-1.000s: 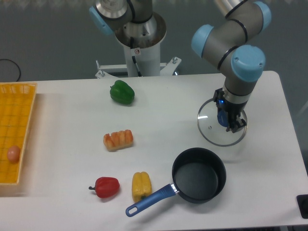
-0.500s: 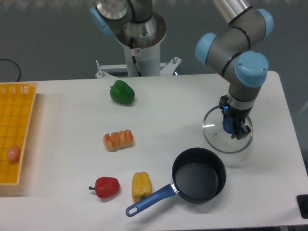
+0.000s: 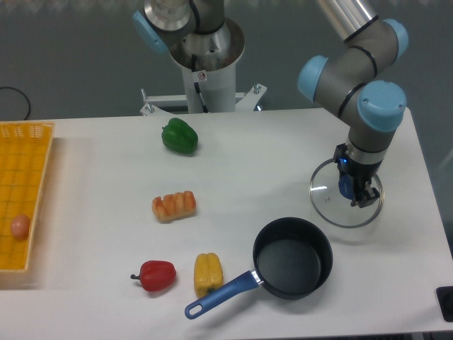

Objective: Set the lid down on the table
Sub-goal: 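Lower the held glass lid flat onto the table surface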

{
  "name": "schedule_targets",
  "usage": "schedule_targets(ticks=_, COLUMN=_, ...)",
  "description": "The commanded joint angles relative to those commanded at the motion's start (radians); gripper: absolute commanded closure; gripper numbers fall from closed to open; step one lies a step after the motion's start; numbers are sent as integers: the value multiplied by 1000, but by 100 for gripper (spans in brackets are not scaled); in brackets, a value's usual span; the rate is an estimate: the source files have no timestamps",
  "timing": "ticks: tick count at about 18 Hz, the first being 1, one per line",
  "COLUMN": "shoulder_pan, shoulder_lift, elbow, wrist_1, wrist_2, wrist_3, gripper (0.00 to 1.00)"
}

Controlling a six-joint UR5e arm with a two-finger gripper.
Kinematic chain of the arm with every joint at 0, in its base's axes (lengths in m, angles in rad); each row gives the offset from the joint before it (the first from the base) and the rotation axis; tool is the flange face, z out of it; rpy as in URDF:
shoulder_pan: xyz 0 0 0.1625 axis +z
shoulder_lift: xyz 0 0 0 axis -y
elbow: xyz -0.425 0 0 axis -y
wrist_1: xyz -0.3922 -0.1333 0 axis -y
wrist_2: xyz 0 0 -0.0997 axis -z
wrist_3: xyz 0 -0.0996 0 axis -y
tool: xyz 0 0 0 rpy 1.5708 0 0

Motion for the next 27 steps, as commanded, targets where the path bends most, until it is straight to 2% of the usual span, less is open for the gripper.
schedule_targets(ticks=11, shoulder_pan=0, shoulder_lift=-68, elbow=55, wrist_1=17, wrist_2=0, wrist_3=0, gripper=36)
schedule_targets(ticks=16, shoulder_pan=0, shoulder_lift=-104, elbow=67, wrist_1=54, wrist_2=-2, wrist_3=2, gripper=36)
schedule_targets(ticks=27, shoulder_pan=-2, shoulder_lift=-129, elbow=91, wrist_1=55, wrist_2=0, wrist_3=-2, gripper=36)
